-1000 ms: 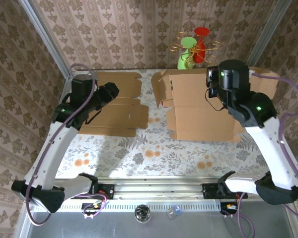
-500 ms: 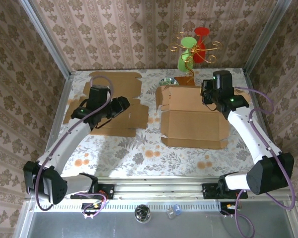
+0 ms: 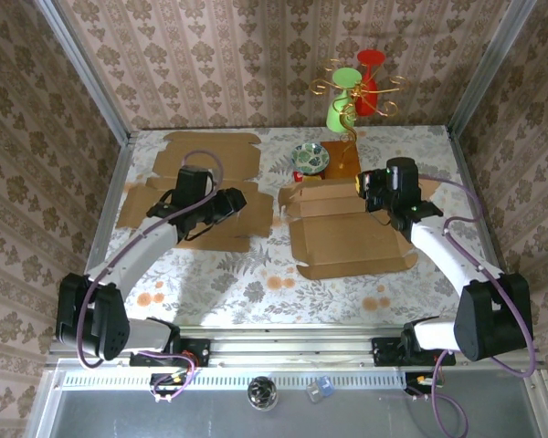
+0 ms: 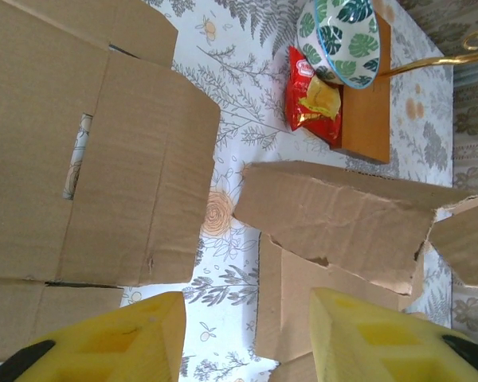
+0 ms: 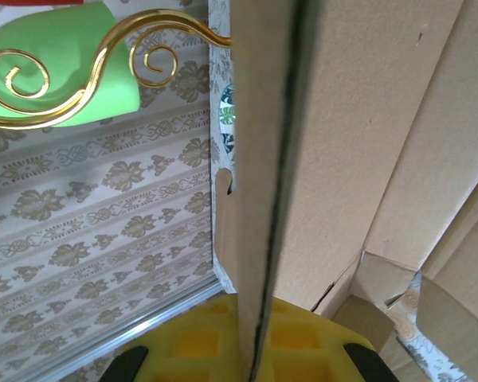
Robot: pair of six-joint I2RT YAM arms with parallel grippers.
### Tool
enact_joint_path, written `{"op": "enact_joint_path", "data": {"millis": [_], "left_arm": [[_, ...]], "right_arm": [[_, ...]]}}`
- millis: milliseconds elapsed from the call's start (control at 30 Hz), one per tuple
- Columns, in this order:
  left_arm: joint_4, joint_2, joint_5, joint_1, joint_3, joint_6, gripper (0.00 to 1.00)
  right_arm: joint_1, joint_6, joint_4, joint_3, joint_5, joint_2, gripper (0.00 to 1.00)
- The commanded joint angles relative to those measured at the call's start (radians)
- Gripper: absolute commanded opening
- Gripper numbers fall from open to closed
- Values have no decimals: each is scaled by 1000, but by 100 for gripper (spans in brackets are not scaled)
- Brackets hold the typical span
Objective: Fold the paper box
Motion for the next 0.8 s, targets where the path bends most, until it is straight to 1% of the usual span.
{"op": "enact_joint_path", "data": {"millis": [0,67,200,267,400,500,567,767], "left_arm": [[75,23,39,6,-29,71,44],[118,41,60,11,-42,107,44],[196,84,86,13,-58,209,45],[222,118,101,15,-52,254,45],[256,191,133,16,-17,355,45],[305,241,137,15,2,424,46],[329,282,141,17,23,478,47],[321,414,177,10,142,559,50]], "right_arm": [[-7,-80,153,-34,-58,-4,0],[-8,-99,181,-55,-61,-2,0],[-20,-132,121,-64,-60,8,0],[-31,-130,134,-71,-76,26,0],[-45,-149,119,-51,-79,48,0],[-50,-157,117,-28,-89,64,0],[-53,-157,123,-16,-96,102,0],[-59,-145,84,18,-116,142,0]]}}
